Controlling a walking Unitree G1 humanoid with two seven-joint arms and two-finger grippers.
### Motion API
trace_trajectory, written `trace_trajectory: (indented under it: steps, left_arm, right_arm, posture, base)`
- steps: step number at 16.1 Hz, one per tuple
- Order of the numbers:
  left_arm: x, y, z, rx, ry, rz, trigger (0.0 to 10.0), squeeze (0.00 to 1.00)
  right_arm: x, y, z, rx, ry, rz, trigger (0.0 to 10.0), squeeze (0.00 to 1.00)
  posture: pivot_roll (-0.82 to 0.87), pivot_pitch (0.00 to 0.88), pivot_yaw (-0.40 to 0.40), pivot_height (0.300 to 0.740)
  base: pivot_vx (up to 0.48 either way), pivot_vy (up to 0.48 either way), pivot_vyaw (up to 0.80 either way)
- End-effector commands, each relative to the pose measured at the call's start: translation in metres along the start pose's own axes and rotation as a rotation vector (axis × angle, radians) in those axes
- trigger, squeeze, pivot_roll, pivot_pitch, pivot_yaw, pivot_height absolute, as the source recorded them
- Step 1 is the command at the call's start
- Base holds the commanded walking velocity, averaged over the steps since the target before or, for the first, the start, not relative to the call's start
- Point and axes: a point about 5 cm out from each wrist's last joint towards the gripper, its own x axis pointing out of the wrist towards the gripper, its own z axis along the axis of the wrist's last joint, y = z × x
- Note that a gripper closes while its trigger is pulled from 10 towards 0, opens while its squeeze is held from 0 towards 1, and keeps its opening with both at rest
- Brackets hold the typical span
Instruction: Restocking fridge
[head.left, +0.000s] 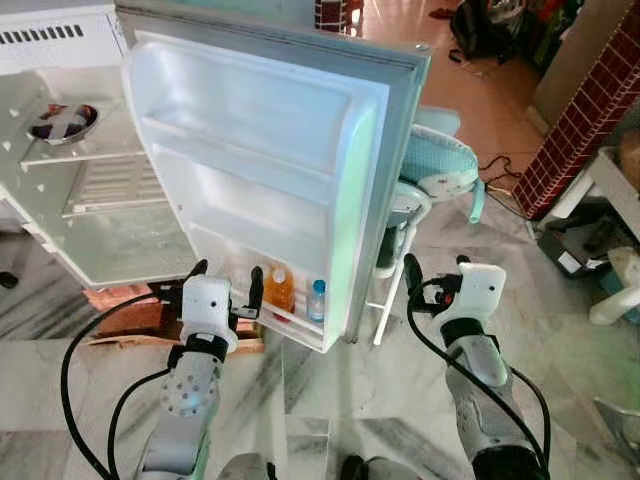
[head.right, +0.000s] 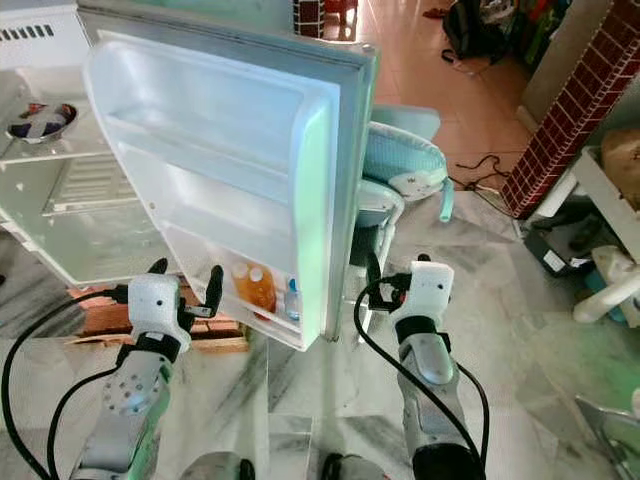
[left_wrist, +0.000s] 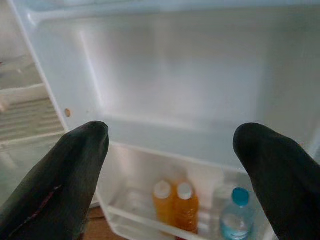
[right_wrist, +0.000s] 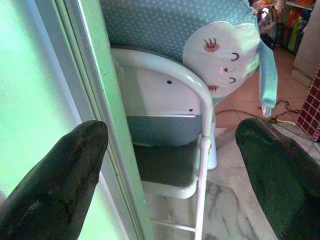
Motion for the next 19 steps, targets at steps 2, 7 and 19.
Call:
trace_trajectory:
  steps: [2, 7, 19]
  left_arm:
    - [-0.003, -0.005, 0.0, -0.142, -0.009, -0.037, 10.0, 0.0]
    - [-0.016, 0.013, -0.018, -0.092, 0.042, 0.05, 10.0, 0.0]
    - [-0.015, 0.006, -0.02, -0.051, 0.043, -0.012, 10.0, 0.0]
  right_arm:
    - [0.006, 0.001, 0.005, 0.01, -0.014, 0.016, 10.0, 0.0]
    - [-0.014, -0.005, -0.006, 0.036, -0.007, -0.015, 10.0, 0.0]
    - [-0.028, -0.003, -0.022, -0.054, -0.007, 0.032, 10.0, 0.0]
  posture:
    - [0.14, 0.087, -0.036, 0.74]
    - [0.13, 0.097, -0.044, 0.74]
    - [0.13, 0.093, -0.044, 0.74]
  base:
    - [0.0, 0.0, 0.8]
    - [0.0, 0.0, 0.15]
    - [0.0, -0.204, 0.33]
